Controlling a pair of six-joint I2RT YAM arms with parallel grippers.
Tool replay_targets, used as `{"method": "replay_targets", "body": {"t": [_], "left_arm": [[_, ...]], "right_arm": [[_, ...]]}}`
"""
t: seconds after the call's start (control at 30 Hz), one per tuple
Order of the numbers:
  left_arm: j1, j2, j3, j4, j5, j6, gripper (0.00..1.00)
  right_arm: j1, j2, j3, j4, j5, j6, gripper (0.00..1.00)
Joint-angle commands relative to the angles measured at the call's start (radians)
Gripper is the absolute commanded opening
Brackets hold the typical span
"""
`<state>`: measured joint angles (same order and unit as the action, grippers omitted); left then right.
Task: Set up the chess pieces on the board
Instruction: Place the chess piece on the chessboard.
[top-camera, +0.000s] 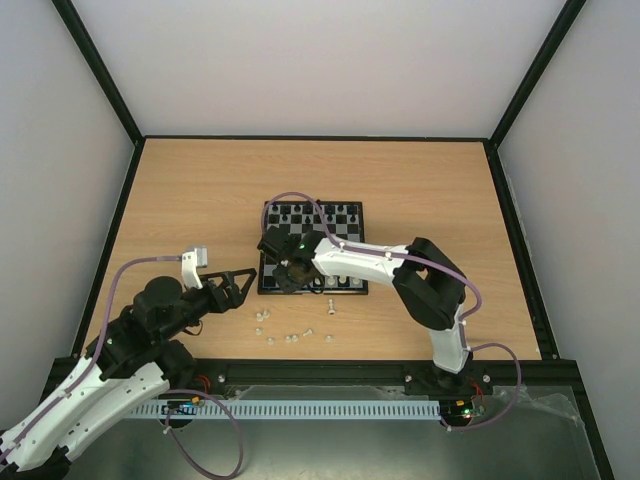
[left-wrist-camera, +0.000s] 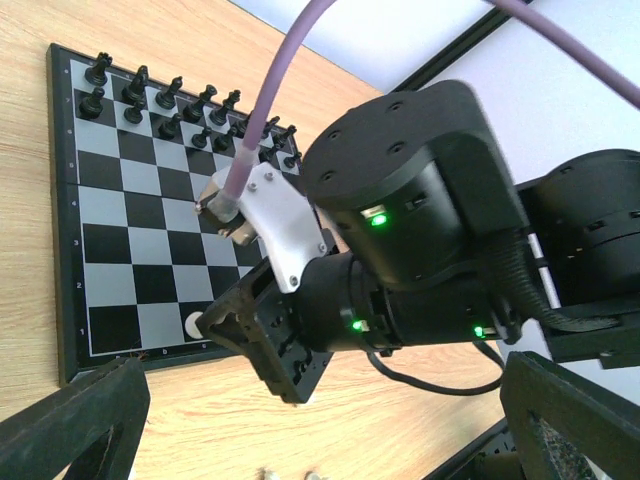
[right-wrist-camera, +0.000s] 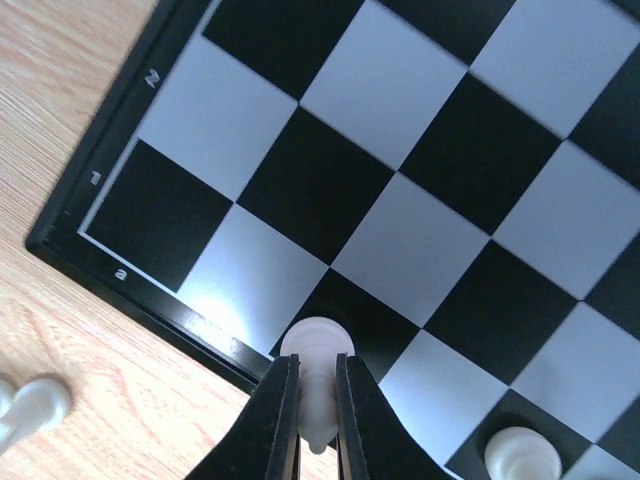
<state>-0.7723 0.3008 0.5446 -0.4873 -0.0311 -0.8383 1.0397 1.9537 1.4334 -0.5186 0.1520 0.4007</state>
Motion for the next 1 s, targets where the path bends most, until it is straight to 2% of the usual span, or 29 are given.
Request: {"method": "replay_targets", "body": {"t": [0.0,0.8,0.97], "left_arm": [[-0.004,-0.007,0.030,-0.004,-0.004,0.008,0.99],[-0.004,0.000,0.027,0.005,-0.001,0.008,0.99],[-0.004,0.004,0.027,0.011,0.001,0.007,0.99]], "right_arm": [[-0.011,0.036,0.030,-0.056,-0.022,-0.025,0.03],[-0.024,0.045,0.022,-0.083,0.013,-0.022,0.07],[-0.024,0.027,0.014,-0.068,-0.021,-0.034,0.14]]}}
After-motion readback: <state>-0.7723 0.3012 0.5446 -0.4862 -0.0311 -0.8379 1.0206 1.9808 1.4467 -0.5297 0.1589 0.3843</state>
